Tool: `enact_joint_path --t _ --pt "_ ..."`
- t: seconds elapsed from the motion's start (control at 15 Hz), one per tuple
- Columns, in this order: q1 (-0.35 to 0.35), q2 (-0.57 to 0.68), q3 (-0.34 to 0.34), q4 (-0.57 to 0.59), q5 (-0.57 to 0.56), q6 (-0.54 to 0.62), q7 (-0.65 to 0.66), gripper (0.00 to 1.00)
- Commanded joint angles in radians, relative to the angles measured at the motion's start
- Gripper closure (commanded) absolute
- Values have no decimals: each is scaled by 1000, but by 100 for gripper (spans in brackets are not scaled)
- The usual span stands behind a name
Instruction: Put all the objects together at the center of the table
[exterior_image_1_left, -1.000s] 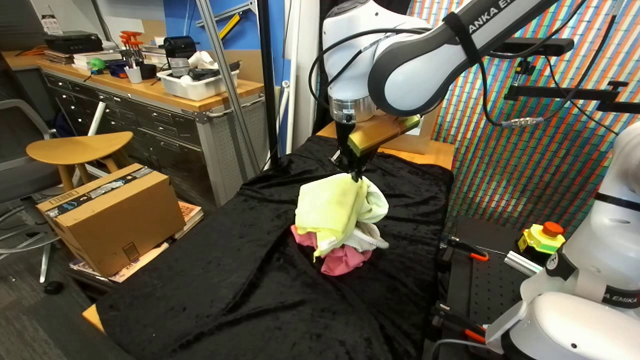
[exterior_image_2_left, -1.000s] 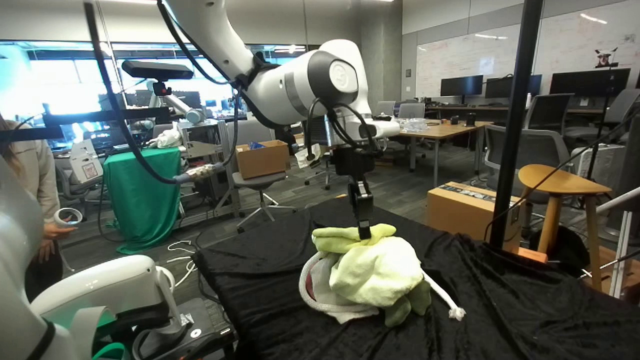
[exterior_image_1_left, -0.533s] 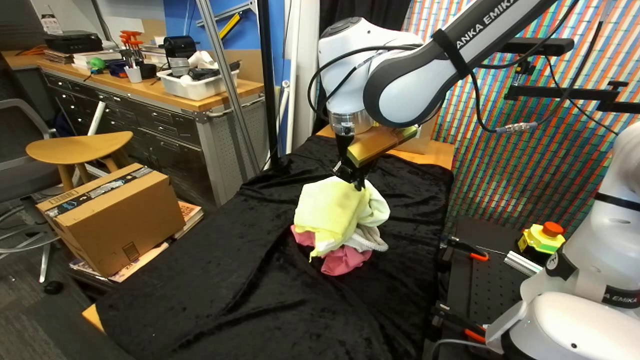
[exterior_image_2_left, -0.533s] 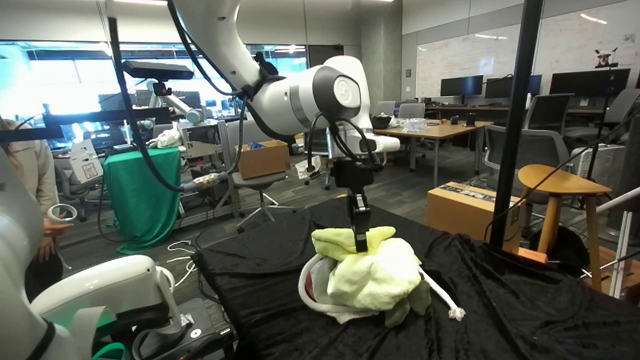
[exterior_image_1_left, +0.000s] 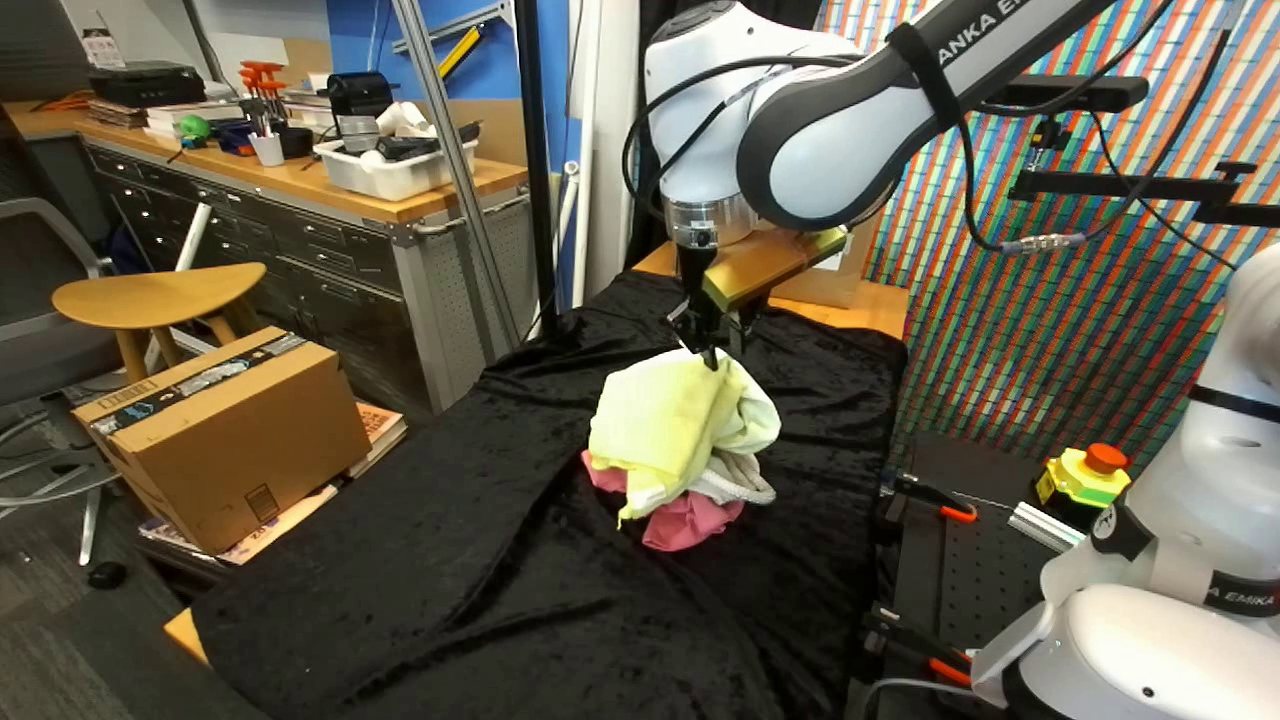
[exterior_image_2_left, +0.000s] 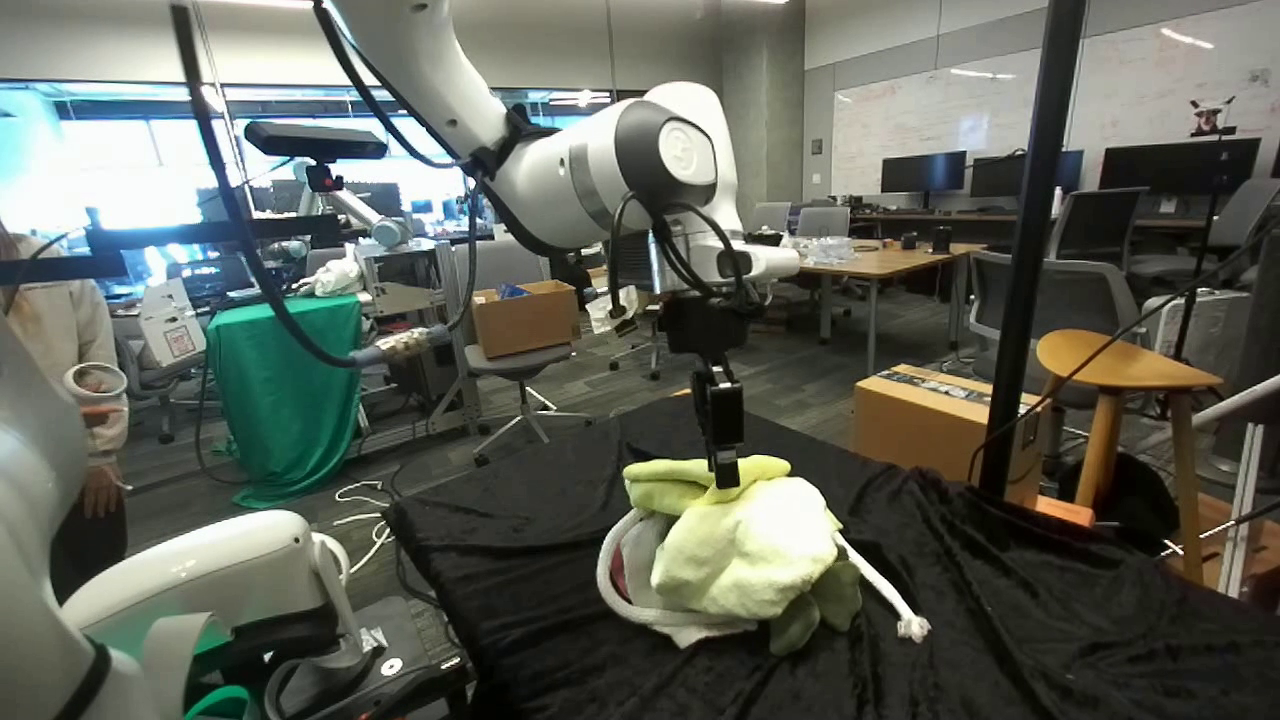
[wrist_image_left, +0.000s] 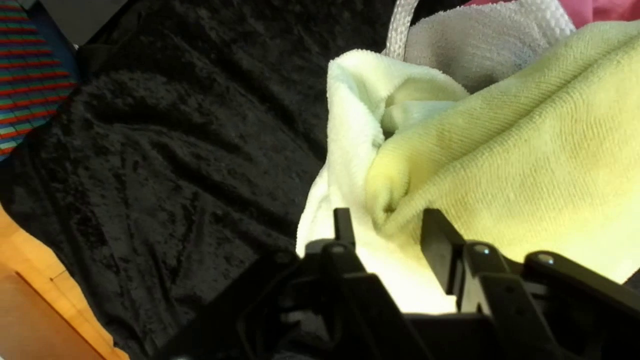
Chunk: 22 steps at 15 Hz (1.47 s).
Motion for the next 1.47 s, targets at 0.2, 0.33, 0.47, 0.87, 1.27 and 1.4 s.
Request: enact_joint_path --t 0.2,0.33,0.47,0.87,1.27,1.4 --pt "10 -225 -1 -72 99 -87 -211 4" --pt "12 -298 -2 -95 134 -127 -311 0" --pt "14 -379 -6 -119 175 -179 -429 0" --pt "42 -644 -32 -197 200 -313 -780 0" --pt "61 -951 -79 -269 159 -401 -1008 0" --pt "68 -1054 -99 -294 162 -374 -1045 0"
